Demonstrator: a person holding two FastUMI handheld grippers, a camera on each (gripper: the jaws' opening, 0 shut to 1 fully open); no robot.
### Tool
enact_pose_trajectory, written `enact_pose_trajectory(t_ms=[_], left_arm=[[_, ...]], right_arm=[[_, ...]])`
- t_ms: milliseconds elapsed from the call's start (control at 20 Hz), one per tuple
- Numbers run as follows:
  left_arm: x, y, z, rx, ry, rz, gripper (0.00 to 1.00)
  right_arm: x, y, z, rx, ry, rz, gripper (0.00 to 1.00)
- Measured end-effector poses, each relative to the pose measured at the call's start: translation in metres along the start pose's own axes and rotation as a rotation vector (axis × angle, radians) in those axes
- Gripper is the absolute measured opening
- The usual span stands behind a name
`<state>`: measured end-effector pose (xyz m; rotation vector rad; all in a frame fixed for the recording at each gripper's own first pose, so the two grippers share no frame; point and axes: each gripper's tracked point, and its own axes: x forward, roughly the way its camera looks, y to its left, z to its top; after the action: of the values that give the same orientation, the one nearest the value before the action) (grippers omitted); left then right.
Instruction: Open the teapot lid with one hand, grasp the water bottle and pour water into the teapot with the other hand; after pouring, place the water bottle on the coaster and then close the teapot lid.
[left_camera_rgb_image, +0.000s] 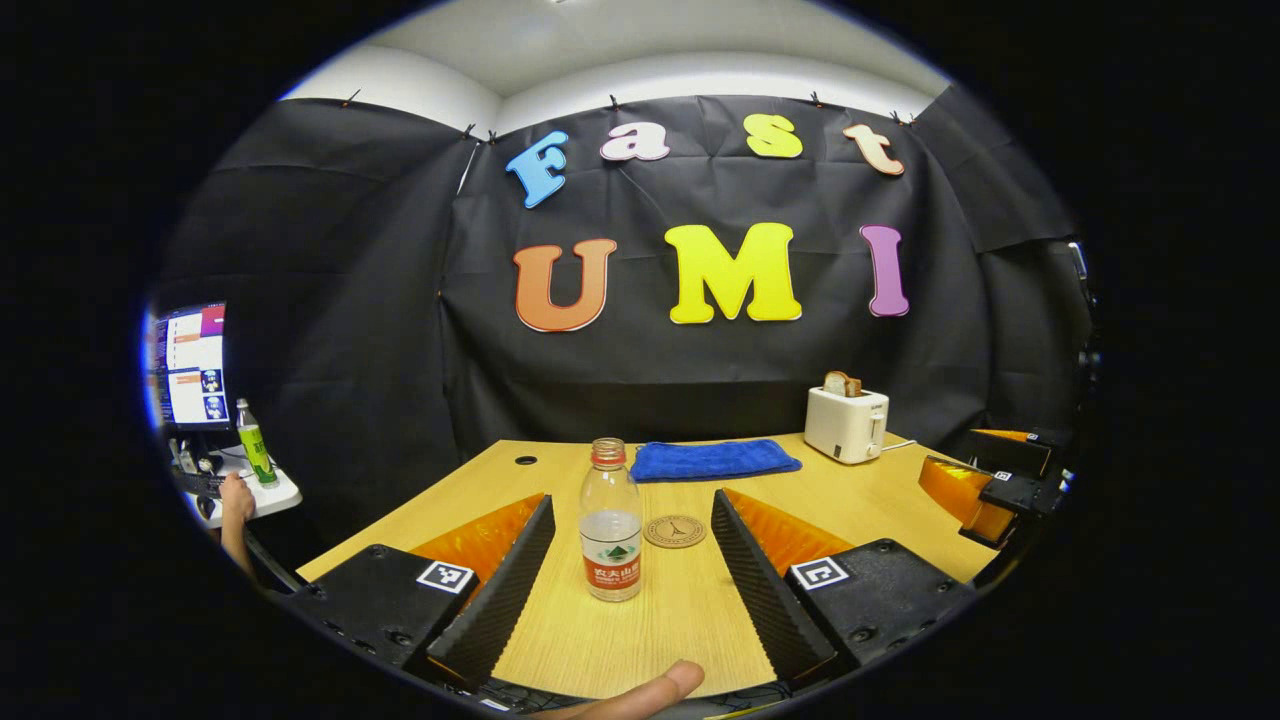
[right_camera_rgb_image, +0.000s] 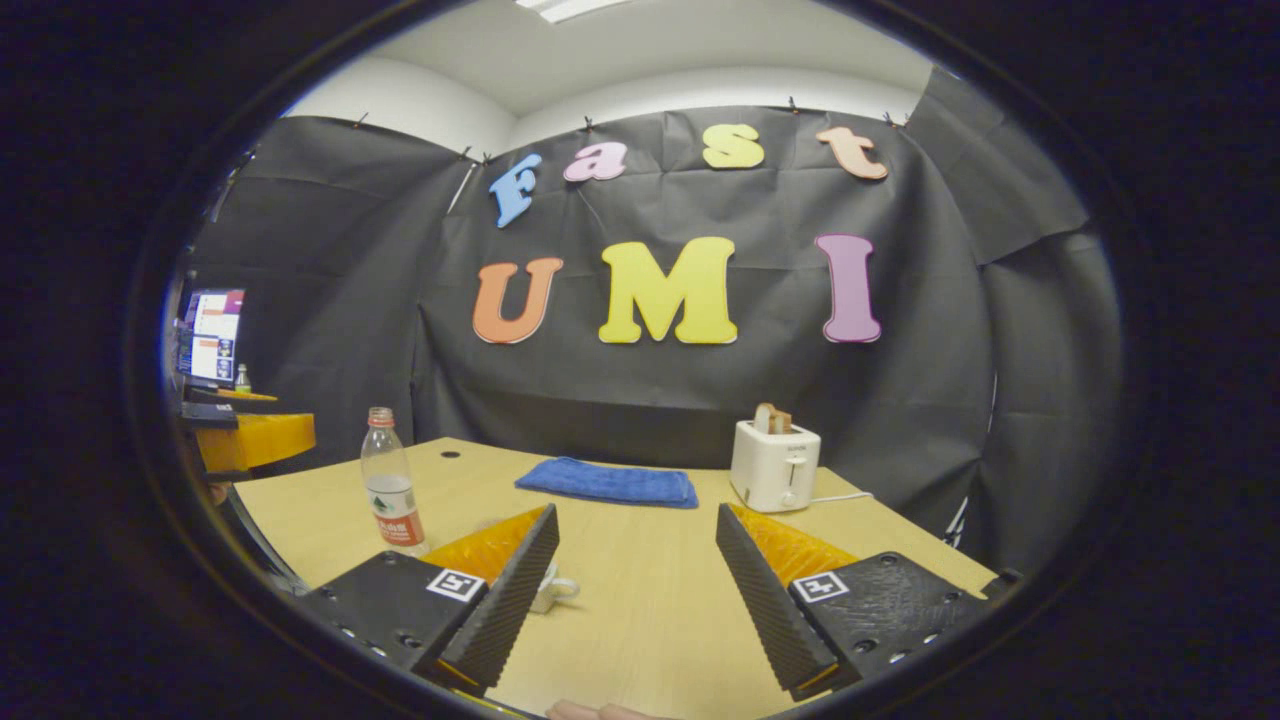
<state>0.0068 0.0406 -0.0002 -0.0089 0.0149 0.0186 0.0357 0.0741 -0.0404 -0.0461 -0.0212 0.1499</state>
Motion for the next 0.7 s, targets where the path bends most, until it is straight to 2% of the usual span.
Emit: enact_pose_trajectory(t_ms=[200,500,700], left_arm=[[0.003,0.021,0.0,-0.027,0.007,0.032,0.99],[0.006,0.052,0.001,-0.052,0.001,0.083,0.99],[0.011,0.06,-0.002,-0.052,0.005,0.08,0.99]], right_arm=[[0.035,0.027,-0.022,0.019,0.017,0.035,0.96],[0.087,0.068,-0.077,0.035,0.143,0.041,0.96],[0.106,0.081,-0.091,-0.001,0.161,0.019,0.94]])
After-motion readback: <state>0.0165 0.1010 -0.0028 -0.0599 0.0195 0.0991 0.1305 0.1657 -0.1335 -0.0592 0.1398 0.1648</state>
